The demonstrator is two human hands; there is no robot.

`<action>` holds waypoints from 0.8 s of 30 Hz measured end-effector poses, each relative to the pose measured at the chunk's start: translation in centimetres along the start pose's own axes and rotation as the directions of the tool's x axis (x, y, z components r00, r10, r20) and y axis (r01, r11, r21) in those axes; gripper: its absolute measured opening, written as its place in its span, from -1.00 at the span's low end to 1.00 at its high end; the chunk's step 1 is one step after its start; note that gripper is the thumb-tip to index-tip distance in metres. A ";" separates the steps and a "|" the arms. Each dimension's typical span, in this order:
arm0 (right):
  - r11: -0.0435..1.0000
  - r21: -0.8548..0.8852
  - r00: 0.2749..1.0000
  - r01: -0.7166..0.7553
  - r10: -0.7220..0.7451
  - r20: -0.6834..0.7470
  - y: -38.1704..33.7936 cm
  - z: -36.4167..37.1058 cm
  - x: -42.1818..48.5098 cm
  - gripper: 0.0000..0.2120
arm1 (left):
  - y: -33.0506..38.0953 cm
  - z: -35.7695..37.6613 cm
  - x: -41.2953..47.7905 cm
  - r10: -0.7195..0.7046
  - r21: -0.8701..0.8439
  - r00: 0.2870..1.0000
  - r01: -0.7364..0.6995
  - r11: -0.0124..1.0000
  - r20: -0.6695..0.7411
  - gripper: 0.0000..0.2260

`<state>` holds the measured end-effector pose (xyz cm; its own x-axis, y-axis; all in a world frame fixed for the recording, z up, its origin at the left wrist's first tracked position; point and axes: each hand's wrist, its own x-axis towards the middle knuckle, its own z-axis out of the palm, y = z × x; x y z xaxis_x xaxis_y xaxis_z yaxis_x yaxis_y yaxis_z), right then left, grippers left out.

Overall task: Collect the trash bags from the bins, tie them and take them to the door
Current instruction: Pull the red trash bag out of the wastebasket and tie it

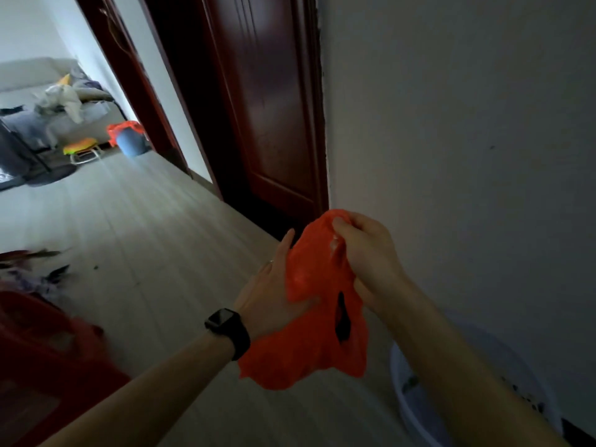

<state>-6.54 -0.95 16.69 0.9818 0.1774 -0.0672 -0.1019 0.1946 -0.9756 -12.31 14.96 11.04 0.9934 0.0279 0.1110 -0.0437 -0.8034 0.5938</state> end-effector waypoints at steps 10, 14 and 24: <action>0.828 -0.533 0.953 -0.175 0.279 0.121 13.2 -4.7 1.9 -0.80 | -11.0 5.9 -0.8 -0.386 -0.439 0.911 0.410 0.799 0.147 -0.82; 0.769 -0.639 0.997 0.023 0.033 0.075 14.1 -7.4 2.1 -0.84 | -12.3 6.4 -0.8 -0.552 -0.764 0.826 0.429 0.482 0.115 -0.84; 0.690 -0.724 0.952 0.014 0.212 0.219 17.3 -9.8 -0.5 0.22 | -13.7 7.6 1.9 -0.473 -0.610 0.871 0.303 0.733 -0.136 -0.73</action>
<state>-7.27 -7.13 -2.18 0.8785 0.4217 -0.2245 0.0588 -0.5620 -0.8251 -8.97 21.51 -2.99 0.8712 0.4851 -0.0757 0.2041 -0.2176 0.9544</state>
